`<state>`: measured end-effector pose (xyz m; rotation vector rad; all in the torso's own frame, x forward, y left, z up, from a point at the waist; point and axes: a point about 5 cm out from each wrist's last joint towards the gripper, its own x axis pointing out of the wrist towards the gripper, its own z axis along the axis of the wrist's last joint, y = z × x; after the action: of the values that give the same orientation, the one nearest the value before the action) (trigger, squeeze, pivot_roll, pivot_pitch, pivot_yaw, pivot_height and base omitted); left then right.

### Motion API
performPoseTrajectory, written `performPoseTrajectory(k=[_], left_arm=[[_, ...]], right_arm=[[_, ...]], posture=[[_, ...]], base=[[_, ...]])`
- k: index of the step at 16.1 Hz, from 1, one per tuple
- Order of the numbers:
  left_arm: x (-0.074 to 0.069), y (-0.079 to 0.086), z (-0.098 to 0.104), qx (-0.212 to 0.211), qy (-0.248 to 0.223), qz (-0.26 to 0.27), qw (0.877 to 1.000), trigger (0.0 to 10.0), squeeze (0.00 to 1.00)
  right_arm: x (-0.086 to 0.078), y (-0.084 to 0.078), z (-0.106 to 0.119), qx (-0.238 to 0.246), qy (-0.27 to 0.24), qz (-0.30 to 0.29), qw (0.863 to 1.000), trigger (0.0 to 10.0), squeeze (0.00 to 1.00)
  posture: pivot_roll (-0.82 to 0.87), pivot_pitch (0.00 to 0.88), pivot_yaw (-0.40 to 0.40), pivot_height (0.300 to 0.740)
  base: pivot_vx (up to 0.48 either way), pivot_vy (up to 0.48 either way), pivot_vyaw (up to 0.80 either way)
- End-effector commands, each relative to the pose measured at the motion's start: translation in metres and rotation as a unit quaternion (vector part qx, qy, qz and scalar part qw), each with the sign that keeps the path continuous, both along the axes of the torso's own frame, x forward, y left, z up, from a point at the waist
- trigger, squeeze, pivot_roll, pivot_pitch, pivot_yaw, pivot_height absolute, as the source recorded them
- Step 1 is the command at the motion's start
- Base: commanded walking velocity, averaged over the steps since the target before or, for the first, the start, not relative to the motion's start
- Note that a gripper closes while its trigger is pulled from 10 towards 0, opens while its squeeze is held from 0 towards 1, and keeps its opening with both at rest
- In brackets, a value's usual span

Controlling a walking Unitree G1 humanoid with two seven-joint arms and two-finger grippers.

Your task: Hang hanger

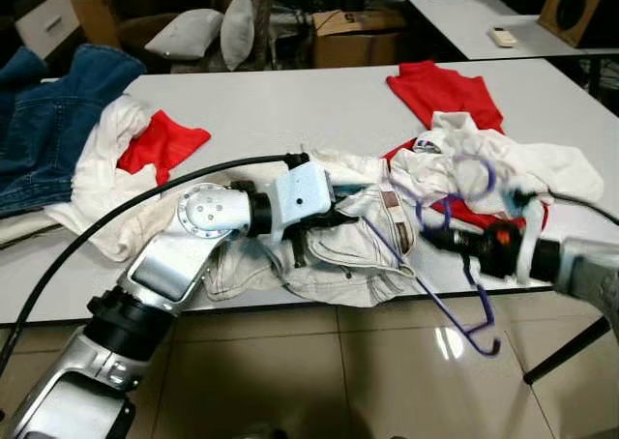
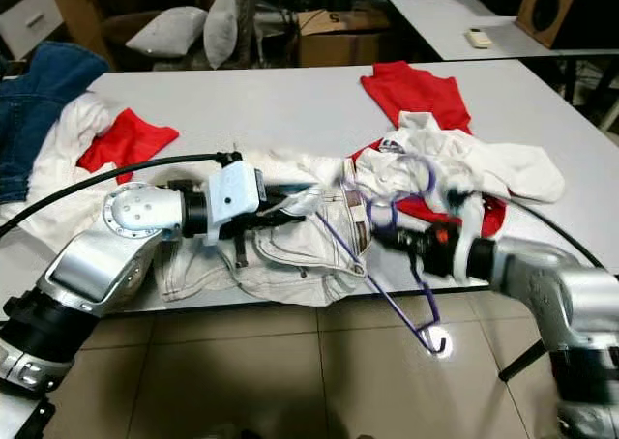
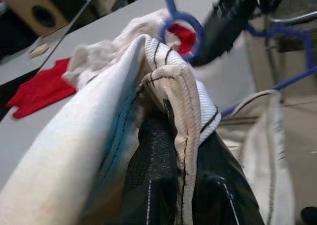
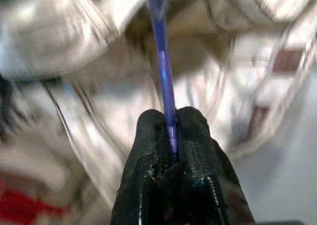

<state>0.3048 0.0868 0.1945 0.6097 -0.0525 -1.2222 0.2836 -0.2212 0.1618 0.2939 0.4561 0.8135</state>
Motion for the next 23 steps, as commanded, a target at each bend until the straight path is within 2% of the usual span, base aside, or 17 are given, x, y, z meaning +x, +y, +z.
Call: performPoseTrajectory(k=[1,3,5,7,9,10,11,12,17,18,20,21,22,23], left_arm=[[0.006,0.004,0.009,0.004,-0.021,0.008,1.000,0.0,0.00],[0.012,0.007,0.014,0.005,-0.036,0.022,0.999,0.0,0.00],[0.016,0.011,0.015,0.011,-0.051,0.024,0.998,0.0,0.00],[0.019,0.016,0.014,0.027,-0.065,0.024,0.997,0.0,0.00],[0.020,0.018,0.012,0.021,-0.060,0.019,0.998,0.0,0.00],[0.021,0.022,0.009,0.030,-0.064,0.016,0.997,0.0,0.00],[0.021,0.027,0.003,0.037,-0.055,0.014,0.998,0.0,0.00],[0.021,0.027,0.003,0.037,-0.055,0.014,0.998,0.0,0.00],[0.010,0.010,-0.001,-0.017,0.006,-0.032,0.999,0.0,0.00],[0.004,0.006,0.000,-0.036,0.035,-0.056,0.997,0.0,0.00],[-0.004,0.001,0.003,-0.048,0.077,-0.089,0.992,0.0,0.00],[-0.007,-0.002,0.007,-0.064,0.089,-0.102,0.989,0.0,0.00],[-0.012,-0.008,0.018,-0.106,0.111,-0.122,0.981,0.0,0.00],[-0.014,-0.011,0.023,-0.123,0.118,-0.132,0.976,0.0,0.00]], right_arm=[[0.005,-0.001,0.004,0.041,0.004,-0.033,0.999,10.0,0.00],[0.008,0.014,-0.003,0.103,0.020,-0.052,0.993,10.0,0.00],[0.014,0.019,0.001,0.164,0.030,-0.079,0.983,10.0,0.00],[0.023,0.016,0.009,0.221,0.035,-0.114,0.968,10.0,0.00],[0.030,0.011,0.011,0.257,0.041,-0.151,0.954,10.0,0.00],[0.034,0.010,0.012,0.281,0.047,-0.175,0.942,10.0,0.00],[0.041,0.008,0.012,0.315,0.050,-0.214,0.923,10.0,0.00],[0.041,0.008,0.012,0.315,0.050,-0.214,0.923,10.0,0.00],[0.060,0.030,0.006,0.383,0.054,-0.278,0.879,10.0,0.00],[0.067,0.035,0.005,0.407,0.062,-0.299,0.861,10.0,0.00],[0.076,0.043,0.005,0.434,0.069,-0.318,0.840,10.0,0.00],[0.079,0.047,0.005,0.439,0.072,-0.320,0.836,10.0,0.00],[0.082,0.056,0.004,0.432,0.070,-0.321,0.840,10.0,0.00],[0.084,0.060,0.004,0.427,0.069,-0.320,0.843,10.0,0.00]], posture=[[-0.01,0.000,0.045,0.740],[0.00,0.000,0.054,0.740],[0.00,0.000,0.062,0.740],[0.01,0.000,0.069,0.740],[0.01,0.000,0.069,0.740],[0.01,0.000,0.071,0.740],[0.02,0.000,0.074,0.740],[0.02,0.000,0.074,0.740],[0.02,0.000,0.087,0.740],[0.02,0.000,0.092,0.740],[0.03,0.000,0.097,0.740],[0.03,0.000,0.097,0.740],[0.04,0.000,0.097,0.740],[0.04,0.000,0.096,0.740]], base=[[0.000,0.000,0.00],[0.000,0.000,0.00],[0.000,0.000,0.00],[0.000,0.000,0.00],[0.000,0.000,0.00],[0.000,0.000,0.00],[0.000,0.000,0.00],[0.000,0.000,0.00],[0.000,0.000,0.00],[0.000,0.000,0.00],[0.000,0.000,0.00],[0.000,0.000,0.00],[0.000,0.000,0.00],[0.000,0.000,0.00]])
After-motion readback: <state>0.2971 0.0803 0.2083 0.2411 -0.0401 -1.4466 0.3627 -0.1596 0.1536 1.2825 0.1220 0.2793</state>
